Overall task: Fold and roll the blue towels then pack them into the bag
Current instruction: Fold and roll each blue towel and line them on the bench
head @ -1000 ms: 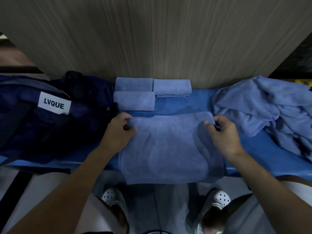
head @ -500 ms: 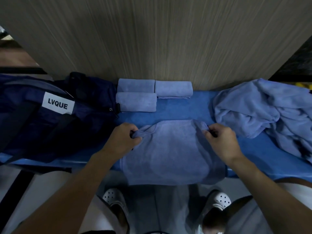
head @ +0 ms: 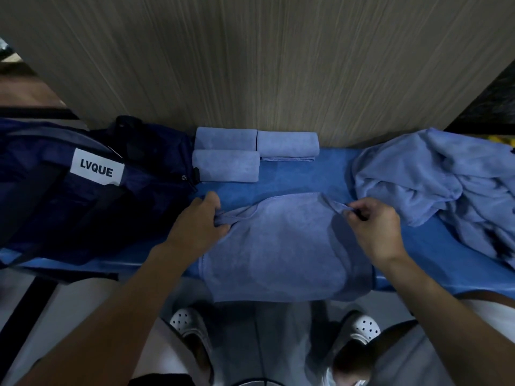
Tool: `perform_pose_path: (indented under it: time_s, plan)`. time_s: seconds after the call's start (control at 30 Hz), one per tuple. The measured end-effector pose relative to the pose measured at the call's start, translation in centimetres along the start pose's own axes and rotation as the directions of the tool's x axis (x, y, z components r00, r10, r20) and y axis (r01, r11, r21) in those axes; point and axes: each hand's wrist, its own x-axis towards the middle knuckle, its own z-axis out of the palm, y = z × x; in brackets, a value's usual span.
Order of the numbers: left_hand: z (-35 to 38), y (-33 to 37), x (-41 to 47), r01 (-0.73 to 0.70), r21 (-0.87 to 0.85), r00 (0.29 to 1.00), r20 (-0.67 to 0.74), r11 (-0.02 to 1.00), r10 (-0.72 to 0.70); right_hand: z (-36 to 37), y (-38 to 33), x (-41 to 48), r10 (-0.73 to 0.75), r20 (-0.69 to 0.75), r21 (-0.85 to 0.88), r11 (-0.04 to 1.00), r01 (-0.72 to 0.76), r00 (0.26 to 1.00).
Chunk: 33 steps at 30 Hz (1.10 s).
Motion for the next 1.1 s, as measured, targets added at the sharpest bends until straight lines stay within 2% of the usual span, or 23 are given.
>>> perform_pose_path:
  time_s: [0.1,0.3,0.5,0.83,0.97,1.1]
  plan:
    - [-0.2,0.1,-0.1,0.092,-0.083,0.995,0.035,0.992,-0.090,0.0,0.2,0.0,0.064,0.010,0.107,0.992,-0.064,0.998]
    - [-0.5,0.3,-0.5,0.010,-0.157,1.000,0.012,0.987,-0.008,-0.1,0.1,0.0,0.088,-0.003,0.207,0.975,-0.085,0.996]
    - [-0.9,0.1,-0.2,0.052,-0.207,0.998,0.042,0.977,-0.044,0.0,0.2,0.1,0.103,0.015,0.259,0.960,-0.103,0.995]
    - [-1.9,1.9,-0.6,-0.007,-0.470,0.988,-0.138,0.882,-0.065,-0.9,0.7,0.0,0.107,0.059,0.309,0.944,-0.120,0.993]
    - [-3.4,3.0,-0.9,-0.040,-0.478,0.980,-0.191,0.877,-0.059,-2.4,0.1,0.0,0.114,0.095,0.355,0.924,-0.141,0.989]
    - [-5.4,4.2,-1.4,-0.124,-0.454,0.968,-0.253,0.882,0.007,-5.1,-1.4,-0.2,0.072,0.082,0.382,0.919,-0.098,0.994]
